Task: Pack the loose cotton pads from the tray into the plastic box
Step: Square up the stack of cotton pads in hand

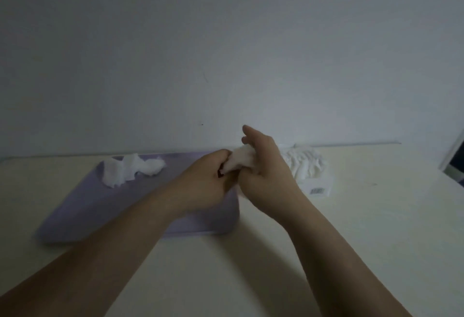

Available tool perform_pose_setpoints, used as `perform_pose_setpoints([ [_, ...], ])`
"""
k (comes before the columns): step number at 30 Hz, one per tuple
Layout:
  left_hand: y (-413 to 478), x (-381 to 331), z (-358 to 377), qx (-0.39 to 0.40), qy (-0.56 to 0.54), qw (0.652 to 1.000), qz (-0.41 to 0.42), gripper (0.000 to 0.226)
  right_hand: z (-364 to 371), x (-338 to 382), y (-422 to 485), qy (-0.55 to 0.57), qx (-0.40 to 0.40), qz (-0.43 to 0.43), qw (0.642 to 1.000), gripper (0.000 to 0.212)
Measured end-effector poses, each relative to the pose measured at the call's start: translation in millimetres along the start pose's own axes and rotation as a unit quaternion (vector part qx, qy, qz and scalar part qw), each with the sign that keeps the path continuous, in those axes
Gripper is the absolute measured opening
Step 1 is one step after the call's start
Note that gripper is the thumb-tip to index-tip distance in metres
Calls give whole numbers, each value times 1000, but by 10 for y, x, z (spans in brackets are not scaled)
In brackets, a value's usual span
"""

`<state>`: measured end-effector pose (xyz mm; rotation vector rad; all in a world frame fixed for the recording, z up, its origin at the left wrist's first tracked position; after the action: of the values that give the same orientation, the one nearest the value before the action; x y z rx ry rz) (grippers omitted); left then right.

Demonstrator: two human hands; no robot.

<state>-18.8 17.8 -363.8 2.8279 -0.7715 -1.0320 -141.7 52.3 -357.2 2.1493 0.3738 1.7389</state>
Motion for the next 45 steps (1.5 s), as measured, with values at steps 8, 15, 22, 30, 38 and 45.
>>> perform_pose_setpoints([
  [8, 314, -234, 225, 54, -162, 985, -31, 7, -818, -67, 96, 26, 42, 125, 991, 37],
  [15, 566, -322, 415, -23, -134, 989, -51, 18, -1210, -160, 88, -102, -145, 78, 981, 19],
  [22, 576, -476, 553, 11, 51, 998, 45, 27, -1288, -299, 6, -166, -158, 118, 966, 37],
  [30, 586, -323, 583, -22, 43, 999, 10, 27, -1228, -321, 21, -187, -178, 87, 962, 22],
  [38, 559, -296, 557, -29, 30, 999, -6, 10, -1074, -354, 106, -356, -135, 69, 922, 30],
  [45, 561, -274, 580, -31, 4, 1000, -1, 12, -949, -468, 140, -319, -110, 178, 924, 35],
])
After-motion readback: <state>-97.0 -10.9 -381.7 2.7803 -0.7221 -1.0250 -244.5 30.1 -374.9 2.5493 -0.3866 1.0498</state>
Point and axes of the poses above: each hand's wrist, its own y-axis towards the middle knuckle, its own z-axis out of the palm, x = y × z, the point moved 7 cm from there along y, towards the middle knuckle, and after that the axes turned 10 degrees about y, right-handed, at the moved point
